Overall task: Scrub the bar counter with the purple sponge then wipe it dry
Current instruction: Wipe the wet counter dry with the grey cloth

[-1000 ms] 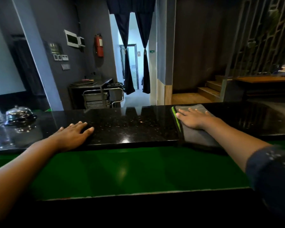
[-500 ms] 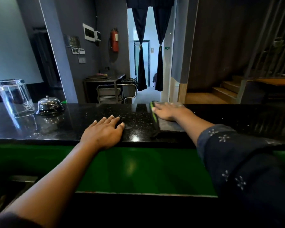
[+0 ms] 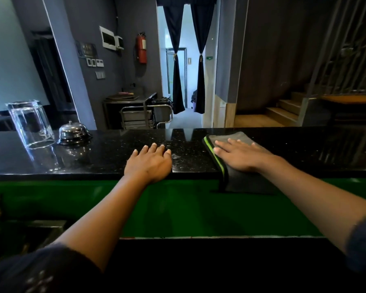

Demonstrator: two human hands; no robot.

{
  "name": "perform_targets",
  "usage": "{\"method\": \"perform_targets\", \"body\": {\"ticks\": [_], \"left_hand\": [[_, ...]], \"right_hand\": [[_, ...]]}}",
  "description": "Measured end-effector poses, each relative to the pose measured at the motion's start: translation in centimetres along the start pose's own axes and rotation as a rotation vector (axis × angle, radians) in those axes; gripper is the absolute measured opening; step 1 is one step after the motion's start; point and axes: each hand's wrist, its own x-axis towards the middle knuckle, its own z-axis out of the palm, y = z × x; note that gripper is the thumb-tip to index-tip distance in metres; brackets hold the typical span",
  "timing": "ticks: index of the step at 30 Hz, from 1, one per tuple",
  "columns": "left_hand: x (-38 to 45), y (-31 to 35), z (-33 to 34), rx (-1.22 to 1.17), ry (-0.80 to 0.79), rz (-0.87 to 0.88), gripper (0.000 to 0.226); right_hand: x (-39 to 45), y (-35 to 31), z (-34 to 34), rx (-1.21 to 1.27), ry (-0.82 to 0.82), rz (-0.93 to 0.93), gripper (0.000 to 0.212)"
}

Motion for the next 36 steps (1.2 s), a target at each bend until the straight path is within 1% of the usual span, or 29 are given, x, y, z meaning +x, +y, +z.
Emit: {"method": "perform_targets", "body": {"ticks": [2,4,6,8,10,11,12,13,14,15,17,19,21,23,25,27,29,30,31,32,34,36], "left_hand": [[-0.1,0.1,-0.1,-0.005,-0.005,-0.004,0.058],[-0.2,0.2,-0.2,0.002,-0.022,-0.013,0.058],[-0.5,0.3,-0.6,-0.005,-0.043,-0.023,0.058],[-1.0,0.5,-0.9,-0.028,-0.031,-0.012,0.057],[-1.6,0.8,-1.2,-0.095,0.033,0.004,0.058],[-2.0,1.0,-1.4,-0.133,0.057,0.006,0.059],[-2.3,1.3,-1.6,-0.157,0.064,0.009,0.062],[-2.5,1.7,-1.9,-0.168,0.051,0.004,0.067],[-2.6,2.2,-2.1,-0.173,0.027,-0.011,0.072],[-2.6,2.7,-2.2,-0.169,0.006,-0.030,0.077],[-2.5,4.0,-2.1,-0.128,0.005,-0.054,0.081],[-2.5,5.3,-1.7,-0.101,0.041,-0.054,0.071],[-2.7,6.2,-1.6,-0.167,0.091,-0.046,0.052],[-3.2,6.8,-1.8,-0.219,0.127,-0.045,0.038],[-3.6,7.2,-2.1,-0.269,0.149,-0.064,0.029],[-4.1,7.4,-2.5,-0.437,0.158,-0.096,0.022],[-4.4,7.3,-3.2,-0.683,0.171,-0.120,0.027],[-4.6,7.1,-3.8,-0.798,0.177,-0.129,0.028],[-4.9,6.9,-4.4,-0.892,0.178,-0.131,0.030],[-5.3,6.7,-5.0,-0.962,0.170,-0.120,0.033],[-6.3,6.4,-6.5,-1.043,0.128,-0.041,0.044],[-7.3,6.2,-8.2,-1.046,0.067,0.069,0.059]], "right_hand": [[0.6,-2.9,0.9,0.008,0.048,0.069,0.069],[0.7,-6.1,1.9,0.037,0.090,0.090,0.076],[0.5,-8.3,2.1,0.069,0.067,0.075,0.077],[0.2,-8.4,1.5,0.170,0.041,0.041,0.072],[-0.5,-7.0,0.2,0.385,0.120,0.018,0.066],[-1.0,-5.8,-0.5,0.440,0.183,0.030,0.064],[-1.5,-4.5,-1.1,0.403,0.237,0.069,0.063],[-2.1,-3.2,-1.5,0.303,0.260,0.127,0.064],[-2.8,-2.1,-1.8,0.203,0.247,0.190,0.066],[-3.5,-1.4,-1.9,0.154,0.213,0.247,0.068],[-4.4,-0.9,-1.9,0.170,0.163,0.309,0.066],[-4.7,-1.4,-1.8,0.217,0.154,0.302,0.054],[-4.7,-2.1,-1.9,0.286,0.144,0.298,0.046],[-4.9,-2.7,-2.1,0.341,0.128,0.319,0.049],[-5.3,-3.0,-2.3,0.393,0.148,0.333,0.052],[-5.9,-2.9,-2.6,0.496,0.184,0.293,0.047],[-6.7,-2.5,-2.8,0.631,0.228,0.200,0.035],[-7.4,-2.3,-2.9,0.702,0.260,0.154,0.033],[-8.0,-2.1,-3.1,0.776,0.289,0.112,0.035],[-8.6,-1.9,-3.2,0.849,0.307,0.070,0.039],[-9.7,-1.4,-3.8,0.967,0.325,-0.037,0.045],[-10.5,-0.9,-4.7,1.031,0.339,-0.132,0.039]]}}
